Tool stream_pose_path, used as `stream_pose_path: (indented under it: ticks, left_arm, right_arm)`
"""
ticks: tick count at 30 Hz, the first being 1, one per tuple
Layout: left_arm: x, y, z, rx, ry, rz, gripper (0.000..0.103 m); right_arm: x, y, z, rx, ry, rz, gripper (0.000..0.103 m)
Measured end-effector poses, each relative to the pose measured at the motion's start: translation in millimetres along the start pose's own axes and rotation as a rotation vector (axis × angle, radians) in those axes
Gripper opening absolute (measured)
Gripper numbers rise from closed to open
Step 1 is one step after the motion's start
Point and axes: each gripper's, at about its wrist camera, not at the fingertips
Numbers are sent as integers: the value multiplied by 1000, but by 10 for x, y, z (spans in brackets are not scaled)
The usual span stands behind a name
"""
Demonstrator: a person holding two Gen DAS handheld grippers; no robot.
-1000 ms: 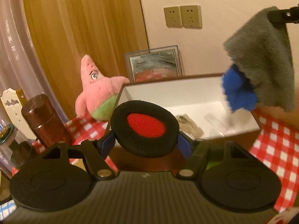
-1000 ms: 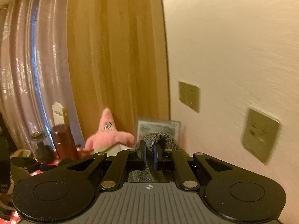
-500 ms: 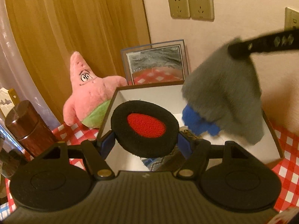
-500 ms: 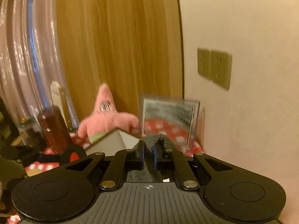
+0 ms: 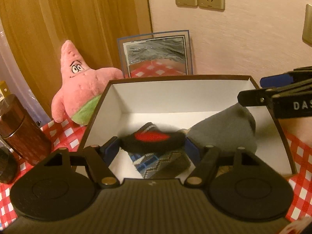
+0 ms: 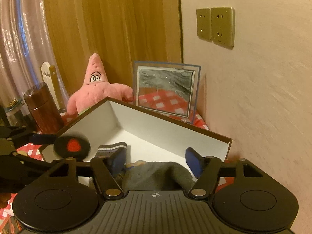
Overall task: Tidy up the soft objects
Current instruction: 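Carry the grey towel and black pad into the brown box and open both tools, then move both tools back over the table toward the red-black packet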
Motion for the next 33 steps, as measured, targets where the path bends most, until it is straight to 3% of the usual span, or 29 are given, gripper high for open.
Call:
stream_pose_path:
  ticks: [9, 16, 23, 33]
  left_arm:
    - [17, -81, -62, -3, -6, -11, 74]
    - [-76, -471, 163, -5, -103, -45, 74]
    - [-498, -1094, 332, 22, -161, -56, 74]
    - [-1376, -1998, 716, 56, -223, -34, 74]
  right_arm:
    - [-180, -144, -32, 30, -3, 47, 69]
    - [-400, -409, 17, 2, -36, 12, 69]
    - [-652, -701, -72, 81, 82, 20, 68]
    - [-1099, -1351, 275, 21, 198, 9, 68]
Point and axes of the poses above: each gripper's, at about its wrist camera, not at the fingertips, and y roughly the way its jaws point, z to its left, x to its top, and after that the axes turned 12 degrees about -x, right-handed
